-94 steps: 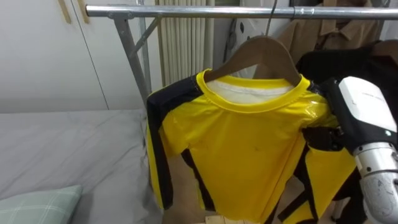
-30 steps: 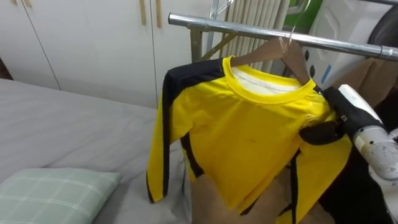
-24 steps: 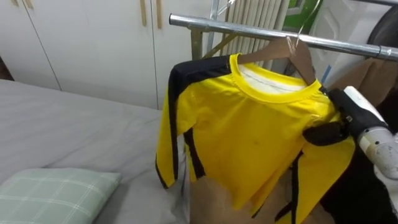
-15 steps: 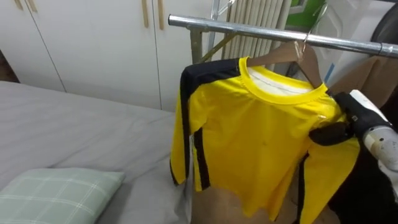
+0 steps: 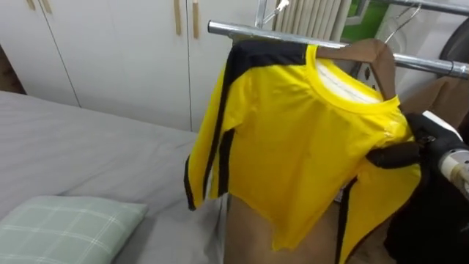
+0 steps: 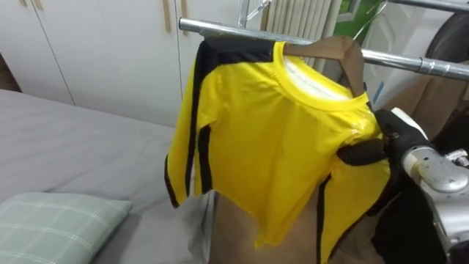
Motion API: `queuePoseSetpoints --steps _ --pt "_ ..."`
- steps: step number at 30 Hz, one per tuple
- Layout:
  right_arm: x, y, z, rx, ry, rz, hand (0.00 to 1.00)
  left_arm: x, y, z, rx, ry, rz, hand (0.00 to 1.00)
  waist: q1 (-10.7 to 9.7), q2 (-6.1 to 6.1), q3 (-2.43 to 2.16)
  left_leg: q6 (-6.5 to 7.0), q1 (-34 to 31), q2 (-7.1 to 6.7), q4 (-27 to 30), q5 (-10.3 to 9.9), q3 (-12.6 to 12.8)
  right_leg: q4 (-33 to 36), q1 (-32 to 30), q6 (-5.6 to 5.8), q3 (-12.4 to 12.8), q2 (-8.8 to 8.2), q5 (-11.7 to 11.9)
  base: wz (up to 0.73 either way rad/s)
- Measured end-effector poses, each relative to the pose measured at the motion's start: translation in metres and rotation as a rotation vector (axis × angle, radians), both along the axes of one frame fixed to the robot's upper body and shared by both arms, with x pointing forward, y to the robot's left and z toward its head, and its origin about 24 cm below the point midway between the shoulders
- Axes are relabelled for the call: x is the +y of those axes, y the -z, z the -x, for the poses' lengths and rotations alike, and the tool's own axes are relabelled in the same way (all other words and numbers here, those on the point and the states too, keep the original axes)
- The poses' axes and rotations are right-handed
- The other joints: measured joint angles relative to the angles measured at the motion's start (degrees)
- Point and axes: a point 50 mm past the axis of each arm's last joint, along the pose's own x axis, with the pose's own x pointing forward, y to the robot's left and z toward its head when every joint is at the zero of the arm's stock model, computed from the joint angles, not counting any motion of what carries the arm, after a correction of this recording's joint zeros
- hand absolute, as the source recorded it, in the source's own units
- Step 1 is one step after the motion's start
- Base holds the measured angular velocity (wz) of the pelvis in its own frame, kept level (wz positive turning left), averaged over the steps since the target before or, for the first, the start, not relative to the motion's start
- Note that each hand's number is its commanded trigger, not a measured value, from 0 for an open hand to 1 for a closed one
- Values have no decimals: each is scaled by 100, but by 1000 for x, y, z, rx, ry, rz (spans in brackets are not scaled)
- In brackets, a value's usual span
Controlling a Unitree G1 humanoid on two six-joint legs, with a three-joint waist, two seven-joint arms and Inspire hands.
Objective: Hang clothes
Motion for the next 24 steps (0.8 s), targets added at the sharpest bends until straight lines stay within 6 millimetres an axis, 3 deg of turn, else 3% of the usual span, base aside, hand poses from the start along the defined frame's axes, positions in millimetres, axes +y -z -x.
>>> queuePoseSetpoints --steps 13,24 --pt "-10 14 6 70 21 -53 100 7 -3 -1 -9 17 28 0 53 6 3 -1 133 3 -41 -2 -72 -71 179 0 -118 -20 13 4" --pt "-18 28 14 145 51 -31 100 6 -4 -3 -26 32 47 0 68 90 2 -4 144 -8 -34 -2 -191 -96 235 -16 -296 -73 7 6"
